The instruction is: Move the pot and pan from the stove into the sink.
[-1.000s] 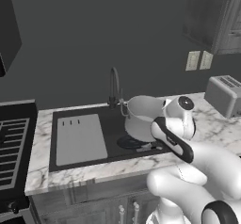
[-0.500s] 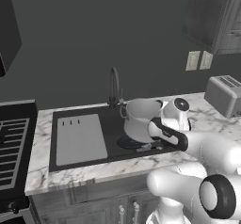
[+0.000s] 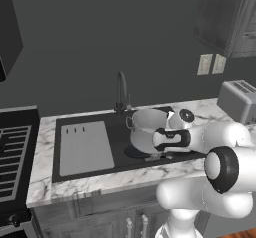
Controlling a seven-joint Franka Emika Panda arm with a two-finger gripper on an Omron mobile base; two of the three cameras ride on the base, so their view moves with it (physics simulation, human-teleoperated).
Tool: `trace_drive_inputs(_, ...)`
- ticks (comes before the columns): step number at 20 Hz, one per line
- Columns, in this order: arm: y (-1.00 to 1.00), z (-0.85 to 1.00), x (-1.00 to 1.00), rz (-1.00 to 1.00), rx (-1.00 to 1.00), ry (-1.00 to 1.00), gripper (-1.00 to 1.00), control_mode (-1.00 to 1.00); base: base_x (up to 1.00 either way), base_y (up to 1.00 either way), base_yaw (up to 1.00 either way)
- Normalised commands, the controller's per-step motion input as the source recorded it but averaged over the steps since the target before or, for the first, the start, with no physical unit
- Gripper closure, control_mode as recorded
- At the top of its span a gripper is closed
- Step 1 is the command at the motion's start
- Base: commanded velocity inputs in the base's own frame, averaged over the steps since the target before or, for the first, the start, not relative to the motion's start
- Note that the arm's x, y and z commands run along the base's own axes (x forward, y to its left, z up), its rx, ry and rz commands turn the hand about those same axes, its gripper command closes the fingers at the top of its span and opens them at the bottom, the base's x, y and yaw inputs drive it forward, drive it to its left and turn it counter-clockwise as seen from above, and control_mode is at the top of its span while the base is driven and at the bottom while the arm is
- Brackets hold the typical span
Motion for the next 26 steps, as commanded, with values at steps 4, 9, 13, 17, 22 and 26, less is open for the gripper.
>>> trace_drive_inputs(4,0.04,-0.45,0.28,0.0,0.0,0.0,1.0,-1.0,0.0,0.0,0.0)
trace_drive_inputs(9,0.06,-0.44,0.3,0.0,0.0,-0.01,1.0,-1.0,0.0,0.0,0.0)
trace_drive_inputs(13,0.08,-0.32,0.36,0.0,0.0,-0.04,1.0,-1.0,0.0,0.0,0.0)
trace_drive_inputs(17,0.03,-0.29,0.16,0.0,0.0,-0.03,1.0,-1.0,0.0,0.0,0.0)
trace_drive_inputs(22,0.0,-0.03,0.01,-0.01,0.0,0.0,-1.0,-1.0,0.0,0.0,0.0)
trace_drive_inputs(26,0.05,0.25,0.0,-0.06,0.0,0.0,-1.0,-1.0,0.0,0.0,0.0)
